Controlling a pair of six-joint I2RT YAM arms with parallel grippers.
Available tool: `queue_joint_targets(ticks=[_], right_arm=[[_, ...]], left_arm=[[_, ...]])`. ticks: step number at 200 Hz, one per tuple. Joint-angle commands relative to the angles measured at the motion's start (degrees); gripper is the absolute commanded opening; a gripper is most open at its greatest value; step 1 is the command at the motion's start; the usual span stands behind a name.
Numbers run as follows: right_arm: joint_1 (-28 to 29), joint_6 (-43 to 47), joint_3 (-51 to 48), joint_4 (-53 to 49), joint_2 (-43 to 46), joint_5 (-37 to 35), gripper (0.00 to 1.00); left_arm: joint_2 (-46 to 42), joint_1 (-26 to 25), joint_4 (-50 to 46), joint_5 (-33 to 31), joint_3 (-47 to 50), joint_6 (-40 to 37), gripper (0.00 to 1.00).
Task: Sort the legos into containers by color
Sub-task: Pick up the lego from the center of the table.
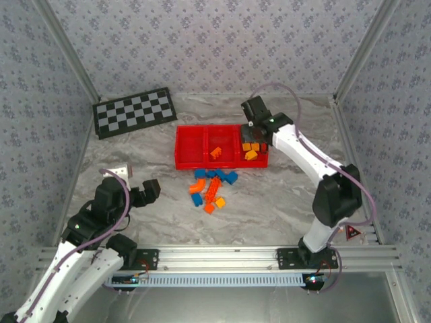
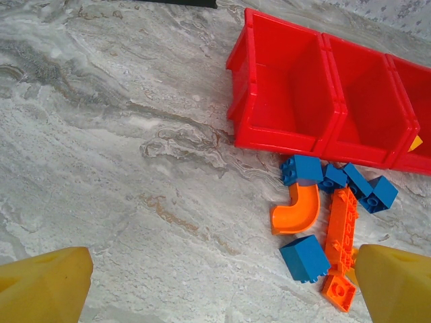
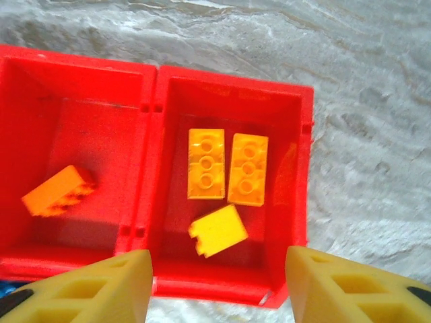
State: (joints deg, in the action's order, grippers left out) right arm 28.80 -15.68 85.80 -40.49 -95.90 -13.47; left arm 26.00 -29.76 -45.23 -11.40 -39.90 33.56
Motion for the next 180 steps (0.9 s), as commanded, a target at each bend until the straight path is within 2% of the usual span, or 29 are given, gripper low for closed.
queue_joint_targets(ticks=[1, 25, 57, 77, 134, 180], right_arm=[[0.04, -5.06, -5.29, 2.26, 5.32, 5.40, 0.61], [-0.29, -7.39, -12.27, 6.62, 10.55, 10.10, 0.69], [-0.06, -4.22, -21.01, 12.15, 13.69, 16.48, 0.74], [0.75, 0.06, -23.72, 12.40, 13.89, 18.46, 0.90], [7.40, 12.25, -25.01, 12.52, 9.19, 19.01, 0.90], [10.20, 16.11, -22.44, 10.52, 0.89, 16.91, 0.85]], left_arm=[[0.19, -0.29, 0.32, -0.23, 0.31, -0.32, 1.00], [0.18, -0.26, 0.71, 0.16, 0.44, -0.61, 1.00], [0.46, -0.30, 0.59, 0.15, 0.44, -0.51, 1.00], [0.46, -0.30, 0.59, 0.07, 0.44, -0.43, 1.00], [0.63, -0.39, 0.38, -0.07, 0.36, -0.16, 1.00], [0.80, -0.40, 0.19, -0.19, 0.36, 0.01, 1.00]])
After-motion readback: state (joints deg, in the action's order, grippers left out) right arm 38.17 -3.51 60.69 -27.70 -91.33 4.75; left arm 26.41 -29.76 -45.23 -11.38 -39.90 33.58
